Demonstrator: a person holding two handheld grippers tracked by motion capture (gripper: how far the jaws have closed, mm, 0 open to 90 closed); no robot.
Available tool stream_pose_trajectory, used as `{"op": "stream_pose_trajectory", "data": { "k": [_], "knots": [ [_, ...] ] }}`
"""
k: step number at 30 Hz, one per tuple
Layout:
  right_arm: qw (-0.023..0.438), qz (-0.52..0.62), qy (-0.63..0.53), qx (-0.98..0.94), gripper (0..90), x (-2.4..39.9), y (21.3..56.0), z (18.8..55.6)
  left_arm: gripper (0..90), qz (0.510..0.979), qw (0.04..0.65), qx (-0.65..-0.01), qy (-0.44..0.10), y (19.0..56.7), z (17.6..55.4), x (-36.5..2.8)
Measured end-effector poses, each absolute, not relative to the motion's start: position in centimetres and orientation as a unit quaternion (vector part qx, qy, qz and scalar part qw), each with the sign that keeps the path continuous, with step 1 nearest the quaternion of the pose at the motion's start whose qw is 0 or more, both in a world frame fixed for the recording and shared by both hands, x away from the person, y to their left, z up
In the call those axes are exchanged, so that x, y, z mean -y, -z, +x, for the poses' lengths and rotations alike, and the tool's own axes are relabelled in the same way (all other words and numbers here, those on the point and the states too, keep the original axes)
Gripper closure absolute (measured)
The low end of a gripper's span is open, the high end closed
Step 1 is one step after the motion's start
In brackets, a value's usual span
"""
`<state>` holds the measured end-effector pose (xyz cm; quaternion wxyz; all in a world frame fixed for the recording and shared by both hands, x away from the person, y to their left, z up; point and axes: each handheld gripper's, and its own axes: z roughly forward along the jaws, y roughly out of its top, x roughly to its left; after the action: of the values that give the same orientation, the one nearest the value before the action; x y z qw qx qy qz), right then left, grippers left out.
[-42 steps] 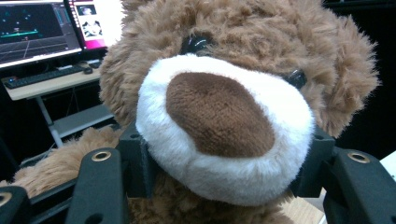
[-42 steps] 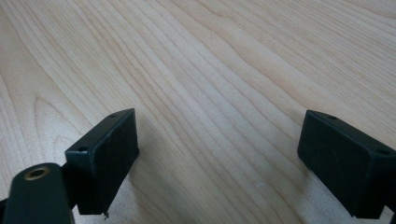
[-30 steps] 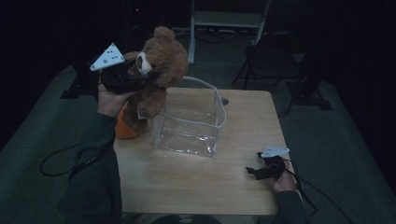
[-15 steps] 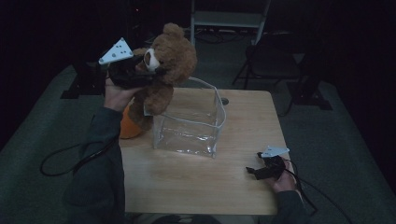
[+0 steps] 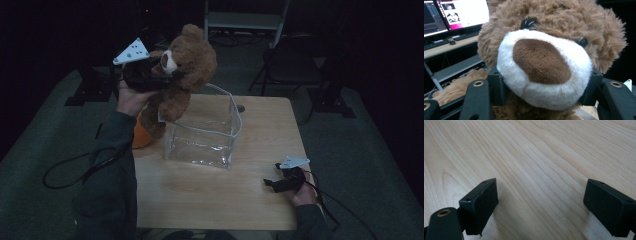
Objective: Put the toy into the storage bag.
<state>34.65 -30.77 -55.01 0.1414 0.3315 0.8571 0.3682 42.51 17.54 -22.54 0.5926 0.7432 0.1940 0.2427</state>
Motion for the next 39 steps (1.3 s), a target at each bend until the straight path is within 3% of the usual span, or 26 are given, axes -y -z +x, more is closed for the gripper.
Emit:
{"op": "stream_pose_trajectory", "data": {
  "k": [39],
  "knots": [
    [0.141,0.331,-0.368,-0.857,11.6,30.8,55.0,34.7,39.2,0.751,0.611,-0.174,-0.183,23.6,45.2,-12.3]
  ]
}}
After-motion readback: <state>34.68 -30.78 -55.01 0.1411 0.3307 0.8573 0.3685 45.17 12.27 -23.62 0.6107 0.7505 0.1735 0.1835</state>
